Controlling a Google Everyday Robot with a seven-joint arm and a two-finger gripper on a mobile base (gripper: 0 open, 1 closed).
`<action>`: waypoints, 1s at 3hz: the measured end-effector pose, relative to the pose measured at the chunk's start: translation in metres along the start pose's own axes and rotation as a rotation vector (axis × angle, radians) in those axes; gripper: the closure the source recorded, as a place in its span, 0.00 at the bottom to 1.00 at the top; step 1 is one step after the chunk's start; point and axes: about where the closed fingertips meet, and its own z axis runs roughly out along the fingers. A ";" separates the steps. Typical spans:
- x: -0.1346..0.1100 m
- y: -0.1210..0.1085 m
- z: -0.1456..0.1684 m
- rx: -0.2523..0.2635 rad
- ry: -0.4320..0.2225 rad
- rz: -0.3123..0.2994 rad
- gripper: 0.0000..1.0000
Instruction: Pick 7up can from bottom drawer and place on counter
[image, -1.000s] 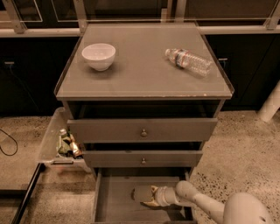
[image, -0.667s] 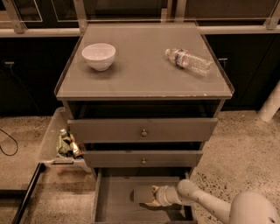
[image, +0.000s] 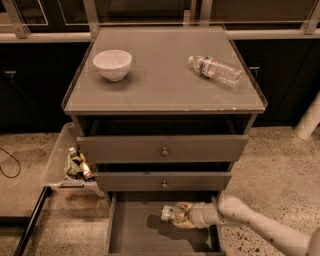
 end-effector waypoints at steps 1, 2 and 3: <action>-0.035 -0.003 -0.066 0.050 0.012 -0.026 1.00; -0.075 -0.013 -0.144 0.135 0.019 -0.085 1.00; -0.075 -0.013 -0.144 0.135 0.019 -0.086 1.00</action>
Offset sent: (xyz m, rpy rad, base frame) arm -0.0129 -0.0941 0.2368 -0.0641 -0.2484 -0.0706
